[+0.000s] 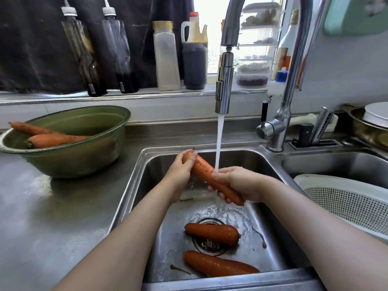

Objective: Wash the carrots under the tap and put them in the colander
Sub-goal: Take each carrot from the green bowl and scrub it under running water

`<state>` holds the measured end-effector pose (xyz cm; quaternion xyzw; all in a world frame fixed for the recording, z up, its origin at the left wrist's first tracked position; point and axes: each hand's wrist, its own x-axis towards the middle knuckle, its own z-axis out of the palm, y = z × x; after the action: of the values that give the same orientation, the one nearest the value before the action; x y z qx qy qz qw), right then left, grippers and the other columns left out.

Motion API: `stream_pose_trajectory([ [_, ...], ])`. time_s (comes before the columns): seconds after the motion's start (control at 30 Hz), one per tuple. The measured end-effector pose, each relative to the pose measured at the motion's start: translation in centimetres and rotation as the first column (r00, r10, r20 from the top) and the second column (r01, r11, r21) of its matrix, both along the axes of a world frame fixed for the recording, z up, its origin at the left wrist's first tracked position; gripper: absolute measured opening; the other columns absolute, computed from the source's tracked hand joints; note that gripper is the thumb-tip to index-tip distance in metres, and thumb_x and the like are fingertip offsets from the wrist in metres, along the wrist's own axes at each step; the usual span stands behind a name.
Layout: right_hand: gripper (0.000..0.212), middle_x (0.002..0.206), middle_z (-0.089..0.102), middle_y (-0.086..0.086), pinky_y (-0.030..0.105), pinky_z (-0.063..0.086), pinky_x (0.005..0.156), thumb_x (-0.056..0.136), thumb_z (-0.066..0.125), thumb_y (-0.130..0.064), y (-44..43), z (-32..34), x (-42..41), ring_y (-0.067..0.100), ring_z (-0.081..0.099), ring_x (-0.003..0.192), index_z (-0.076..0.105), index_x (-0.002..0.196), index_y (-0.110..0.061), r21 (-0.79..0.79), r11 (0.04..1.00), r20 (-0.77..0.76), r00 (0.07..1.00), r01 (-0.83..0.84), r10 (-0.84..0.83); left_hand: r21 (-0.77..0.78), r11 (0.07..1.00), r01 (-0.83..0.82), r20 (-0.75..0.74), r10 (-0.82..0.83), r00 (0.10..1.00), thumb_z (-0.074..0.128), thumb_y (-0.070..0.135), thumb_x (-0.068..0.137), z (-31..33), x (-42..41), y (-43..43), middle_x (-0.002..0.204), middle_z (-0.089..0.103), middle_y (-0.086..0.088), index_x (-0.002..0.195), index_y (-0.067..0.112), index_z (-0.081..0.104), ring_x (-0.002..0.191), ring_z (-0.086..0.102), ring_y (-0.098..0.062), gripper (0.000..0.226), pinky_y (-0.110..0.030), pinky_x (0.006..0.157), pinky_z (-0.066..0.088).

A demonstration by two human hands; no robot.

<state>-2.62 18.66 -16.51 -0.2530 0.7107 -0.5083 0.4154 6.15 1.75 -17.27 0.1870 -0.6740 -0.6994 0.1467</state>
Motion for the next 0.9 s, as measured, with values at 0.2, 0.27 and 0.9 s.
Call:
stream_pose_trajectory([
  [0.2,0.069,0.053,0.058,-0.004,0.019,0.036,0.039,0.103,0.032,-0.068,-0.3,1.2,0.9,0.01,0.046,0.039,0.064,0.084,-0.011,0.147,0.979,-0.195,0.975,0.138,-0.108,0.043,0.996,0.083,-0.043,-0.081,0.996,0.052,0.031,0.108,0.3,-0.1,-0.2,0.136,0.056,-0.012,0.139,0.033,0.055,0.12,0.063,-0.031,0.032,-0.035,0.088,0.058],
  [0.27,0.058,0.054,0.062,-0.003,0.022,0.041,0.041,0.109,0.032,-0.055,-0.1,1.2,1.0,0.009,0.05,0.042,0.062,0.094,-0.007,0.082,0.994,-0.056,0.996,0.071,-0.066,0.06,0.997,0.053,-0.062,-0.049,0.997,0.053,0.029,0.107,0.1,-0.3,-0.2,0.138,0.055,-0.014,0.137,0.03,0.056,0.122,0.062,-0.032,0.03,-0.039,0.093,0.058],
  [0.9,0.022,0.114,0.07,0.01,0.036,0.056,0.069,0.107,0.056,-0.021,0.1,0.2,0.7,0.021,0.071,0.09,0.062,0.124,-0.01,-0.026,1.0,0.033,0.999,0.005,-0.005,0.007,0.997,0.082,-0.038,-0.082,0.996,0.059,0.029,0.104,0.0,0.4,0.2,0.134,0.063,-0.014,0.132,0.03,0.059,0.118,0.066,-0.031,0.029,-0.05,0.105,0.054],
])
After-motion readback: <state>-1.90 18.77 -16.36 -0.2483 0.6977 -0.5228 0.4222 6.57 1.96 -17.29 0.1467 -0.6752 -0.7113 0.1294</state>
